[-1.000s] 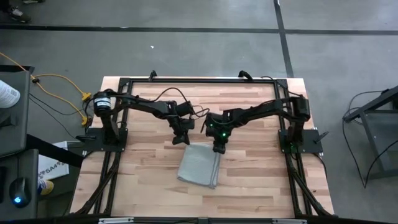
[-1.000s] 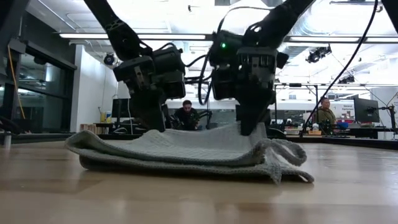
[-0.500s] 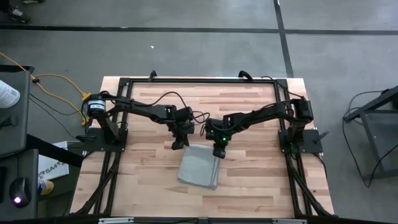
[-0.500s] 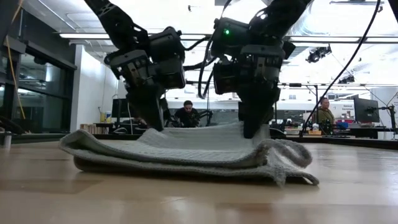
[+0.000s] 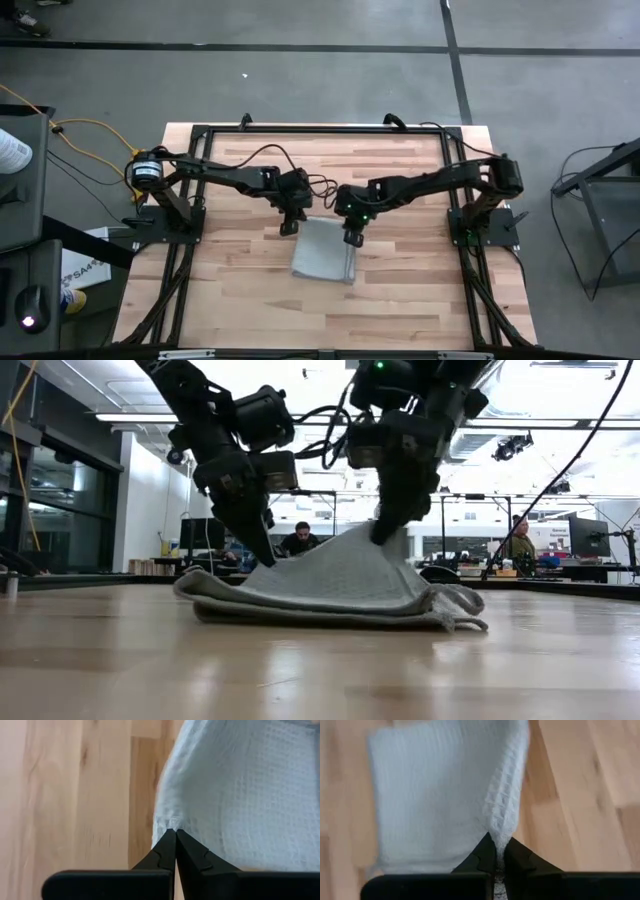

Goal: Fold microfiber towels
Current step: Fold the gray towel

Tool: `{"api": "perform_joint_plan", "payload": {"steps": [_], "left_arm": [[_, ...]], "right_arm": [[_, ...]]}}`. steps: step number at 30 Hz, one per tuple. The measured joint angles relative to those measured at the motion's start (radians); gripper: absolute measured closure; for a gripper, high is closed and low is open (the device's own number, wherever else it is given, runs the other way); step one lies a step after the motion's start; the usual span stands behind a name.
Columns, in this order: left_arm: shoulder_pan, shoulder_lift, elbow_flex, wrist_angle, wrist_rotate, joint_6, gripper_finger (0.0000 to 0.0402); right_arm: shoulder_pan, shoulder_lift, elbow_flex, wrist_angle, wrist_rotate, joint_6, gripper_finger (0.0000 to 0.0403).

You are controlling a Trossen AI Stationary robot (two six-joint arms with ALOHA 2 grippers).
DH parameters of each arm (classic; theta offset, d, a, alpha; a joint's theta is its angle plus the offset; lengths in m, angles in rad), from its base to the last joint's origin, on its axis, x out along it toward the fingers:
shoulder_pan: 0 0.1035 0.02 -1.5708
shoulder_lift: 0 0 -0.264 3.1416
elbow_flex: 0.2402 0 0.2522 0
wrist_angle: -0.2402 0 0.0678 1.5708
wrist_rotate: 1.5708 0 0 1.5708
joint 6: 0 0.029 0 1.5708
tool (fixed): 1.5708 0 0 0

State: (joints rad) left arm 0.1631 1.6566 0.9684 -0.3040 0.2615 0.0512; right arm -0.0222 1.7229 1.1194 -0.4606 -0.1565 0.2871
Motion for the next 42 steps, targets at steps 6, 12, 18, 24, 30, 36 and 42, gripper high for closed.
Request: {"api": "perform_joint_plan", "payload": {"steps": [6, 12, 18, 24, 30, 36, 42], "left_arm": [[-0.014, 0.0, 0.0, 0.005, -0.006, -0.021, 0.0401], [-0.063, -0.034, 0.0, -0.017, -0.064, -0.03, 0.0401], [-0.131, -0.067, 0.0, -0.02, -0.137, -0.032, 0.0401], [-0.214, -0.068, 0.0, -0.02, -0.198, -0.037, 0.0401], [-0.287, -0.068, 0.0, -0.019, -0.252, -0.06, 0.0401], [-0.336, -0.068, 0.0, -0.02, -0.258, -0.094, 0.0401], [-0.376, -0.068, 0.0, -0.022, -0.267, -0.12, 0.0401]], "right_arm": [[0.026, -0.005, -0.003, -0.035, 0.023, 0.0, 0.0395], [0.067, 0.0, -0.003, -0.037, 0.097, 0.0, 0.0396], [0.087, 0.0, -0.003, -0.039, 0.116, 0.0, 0.0395], [0.12, 0.001, -0.003, -0.031, 0.13, 0.004, 0.0395], [0.168, 0.001, -0.003, -0.019, 0.13, 0.047, 0.0395], [0.223, 0.002, -0.003, 0.024, 0.099, 0.088, 0.0395], [0.272, 0.002, -0.003, 0.063, 0.096, 0.113, 0.0395]]}}
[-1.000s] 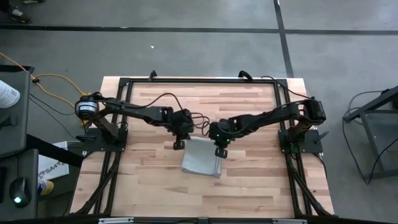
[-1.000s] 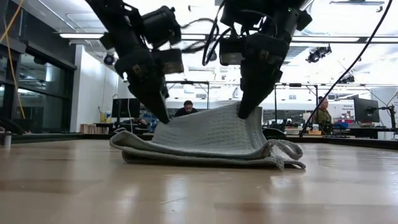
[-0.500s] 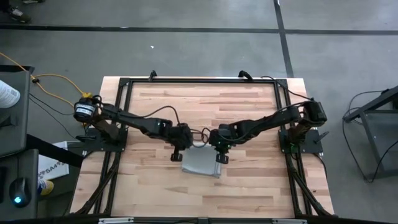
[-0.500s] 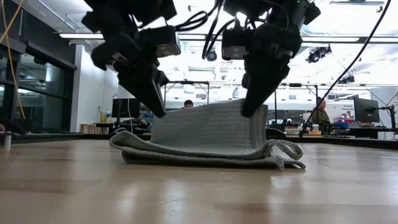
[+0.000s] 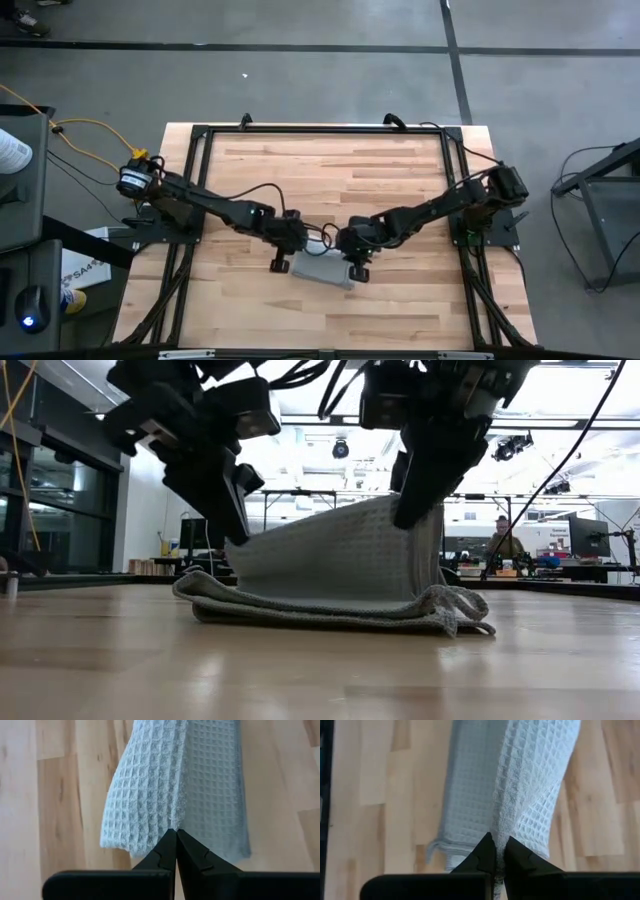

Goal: Fold microfiber towels
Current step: Fold the gray towel

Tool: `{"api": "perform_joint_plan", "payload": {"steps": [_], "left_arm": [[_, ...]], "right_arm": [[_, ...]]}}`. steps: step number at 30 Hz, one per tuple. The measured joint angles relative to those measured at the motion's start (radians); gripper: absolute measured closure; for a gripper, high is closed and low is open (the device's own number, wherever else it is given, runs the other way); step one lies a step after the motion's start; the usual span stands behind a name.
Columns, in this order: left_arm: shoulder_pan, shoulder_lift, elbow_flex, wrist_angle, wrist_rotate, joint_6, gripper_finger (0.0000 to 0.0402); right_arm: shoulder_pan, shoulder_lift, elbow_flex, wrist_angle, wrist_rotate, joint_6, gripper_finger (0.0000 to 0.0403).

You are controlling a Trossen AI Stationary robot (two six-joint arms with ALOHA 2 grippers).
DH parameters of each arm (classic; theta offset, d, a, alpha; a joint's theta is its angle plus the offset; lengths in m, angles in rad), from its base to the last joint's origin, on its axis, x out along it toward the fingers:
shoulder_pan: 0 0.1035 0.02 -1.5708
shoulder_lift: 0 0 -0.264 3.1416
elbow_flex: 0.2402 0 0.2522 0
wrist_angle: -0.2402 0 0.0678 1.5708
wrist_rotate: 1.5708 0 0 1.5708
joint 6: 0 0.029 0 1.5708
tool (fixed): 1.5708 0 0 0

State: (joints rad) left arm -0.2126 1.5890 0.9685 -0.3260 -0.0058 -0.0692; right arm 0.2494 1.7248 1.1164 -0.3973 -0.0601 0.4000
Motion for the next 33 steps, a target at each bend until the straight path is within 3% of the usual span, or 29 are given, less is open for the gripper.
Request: {"api": "perform_joint_plan", "payload": {"steps": [16, 33], "left_arm": [[-0.077, -0.04, 0.002, -0.036, -0.064, -0.052, 0.0401], [-0.076, -0.049, -0.001, -0.062, -0.1, -0.067, 0.0401]], "right_arm": [[0.034, 0.001, 0.002, 0.062, -0.089, 0.048, 0.0396], [0.077, 0.089, 0.003, 0.196, -0.088, 0.153, 0.0395]]}}
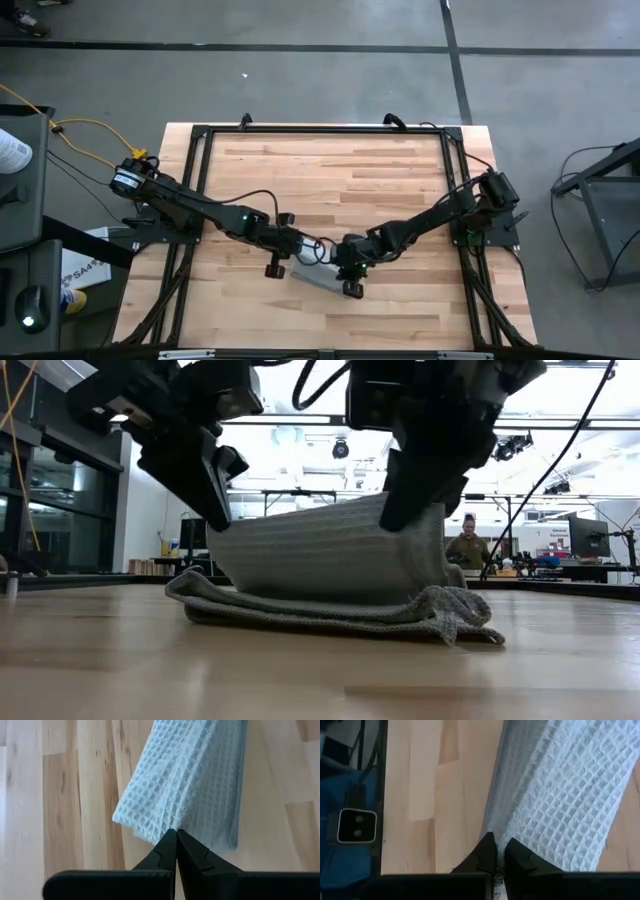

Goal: Fold microfiber towels
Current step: Fold the gray towel

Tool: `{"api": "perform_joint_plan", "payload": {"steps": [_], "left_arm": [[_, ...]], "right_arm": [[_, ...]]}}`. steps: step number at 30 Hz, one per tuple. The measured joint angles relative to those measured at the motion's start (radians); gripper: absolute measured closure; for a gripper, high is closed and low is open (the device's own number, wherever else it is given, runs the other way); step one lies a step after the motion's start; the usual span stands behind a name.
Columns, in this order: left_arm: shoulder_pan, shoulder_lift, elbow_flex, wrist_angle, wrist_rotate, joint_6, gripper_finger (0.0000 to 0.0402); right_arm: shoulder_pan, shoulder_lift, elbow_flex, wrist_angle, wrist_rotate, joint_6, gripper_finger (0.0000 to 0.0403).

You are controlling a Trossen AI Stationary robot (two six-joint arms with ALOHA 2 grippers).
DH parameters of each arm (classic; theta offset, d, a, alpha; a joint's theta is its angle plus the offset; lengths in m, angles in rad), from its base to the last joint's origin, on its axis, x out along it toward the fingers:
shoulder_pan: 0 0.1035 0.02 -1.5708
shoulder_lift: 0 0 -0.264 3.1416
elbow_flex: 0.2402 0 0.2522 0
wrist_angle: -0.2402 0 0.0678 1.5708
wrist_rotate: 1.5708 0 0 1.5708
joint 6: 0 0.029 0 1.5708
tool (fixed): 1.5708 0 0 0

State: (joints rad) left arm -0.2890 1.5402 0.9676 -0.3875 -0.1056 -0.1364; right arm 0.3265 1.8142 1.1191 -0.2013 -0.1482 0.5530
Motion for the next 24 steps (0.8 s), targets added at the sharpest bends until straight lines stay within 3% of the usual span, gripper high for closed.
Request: {"api": "perform_joint_plan", "payload": {"steps": [13, 24], "left_arm": [[-0.032, 0.0, 0.0, 0.046, 0.116, -0.01, 0.0401], [-0.091, 0.0, 0.0, 0.061, 0.11, -0.03, 0.0401]], "right_arm": [[0.054, 0.009, 0.0, 0.057, 0.009, 0.027, 0.0396], [0.061, 0.019, 0.0, 0.098, -0.012, 0.042, 0.0397]]}}
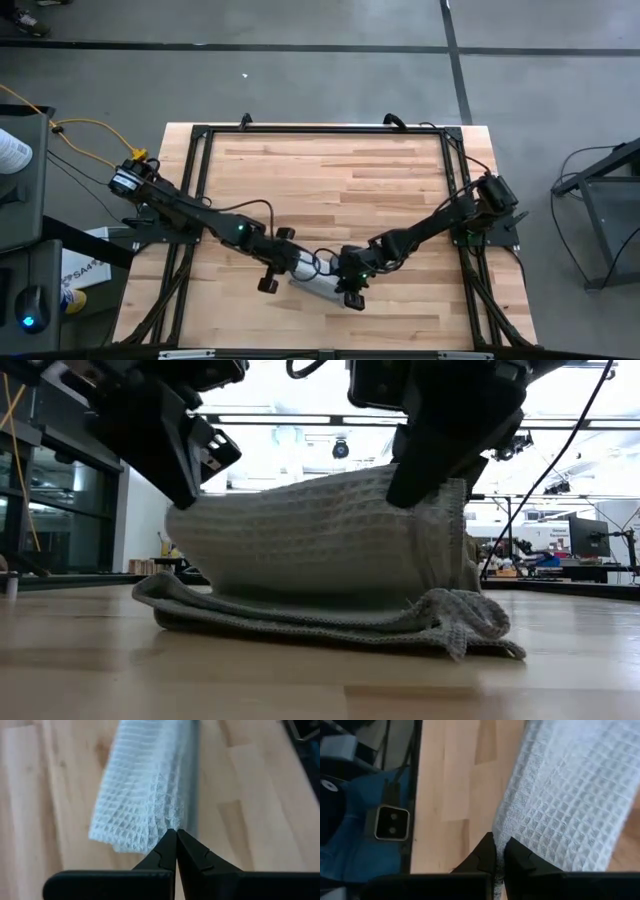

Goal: Fold microfiber towels
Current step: Fold the gray towel

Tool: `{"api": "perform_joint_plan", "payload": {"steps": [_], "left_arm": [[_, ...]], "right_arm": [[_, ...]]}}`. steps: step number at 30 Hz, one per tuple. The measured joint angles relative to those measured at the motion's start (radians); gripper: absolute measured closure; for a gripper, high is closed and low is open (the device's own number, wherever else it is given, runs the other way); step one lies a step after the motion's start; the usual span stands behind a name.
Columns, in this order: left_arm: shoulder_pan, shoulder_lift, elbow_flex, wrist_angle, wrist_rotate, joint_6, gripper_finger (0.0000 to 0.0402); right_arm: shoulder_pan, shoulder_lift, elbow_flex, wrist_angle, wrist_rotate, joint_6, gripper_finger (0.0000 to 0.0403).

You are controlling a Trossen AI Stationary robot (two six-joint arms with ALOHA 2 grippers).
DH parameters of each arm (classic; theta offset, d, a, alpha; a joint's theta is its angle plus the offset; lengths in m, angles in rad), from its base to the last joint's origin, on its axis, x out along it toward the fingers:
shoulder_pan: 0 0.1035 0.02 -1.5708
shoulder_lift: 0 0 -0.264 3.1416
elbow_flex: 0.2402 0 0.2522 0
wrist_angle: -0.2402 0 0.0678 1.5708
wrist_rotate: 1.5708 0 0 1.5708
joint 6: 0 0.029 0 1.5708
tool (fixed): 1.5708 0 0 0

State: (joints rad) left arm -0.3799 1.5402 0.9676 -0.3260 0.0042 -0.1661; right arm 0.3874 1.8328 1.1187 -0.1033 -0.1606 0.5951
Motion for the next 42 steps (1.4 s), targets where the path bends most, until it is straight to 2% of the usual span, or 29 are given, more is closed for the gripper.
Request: {"api": "perform_joint_plan", "payload": {"steps": [9, 13, 29, 42], "left_arm": [[0.0, 0.034, 0.0, 0.003, -0.005, 0.004, 0.0401], [0.0, 0.066, 0.0, 0.01, 0.014, 0.004, 0.0388], [0.0, 0.086, 0.0, 0.045, 0.022, 0.004, 0.0317], [0.0, 0.078, 0.001, 0.07, 0.021, 0.037, 0.0309]], "right_arm": [[-0.002, 0.064, 0.0, 0.047, -0.065, 0.044, 0.0395], [-0.002, 0.079, 0.001, 0.055, -0.076, 0.053, 0.0383], [-0.001, 0.084, -0.001, 0.08, -0.137, 0.059, 0.0301], [-0.001, 0.084, -0.001, 0.081, -0.159, 0.066, 0.0225]]}}
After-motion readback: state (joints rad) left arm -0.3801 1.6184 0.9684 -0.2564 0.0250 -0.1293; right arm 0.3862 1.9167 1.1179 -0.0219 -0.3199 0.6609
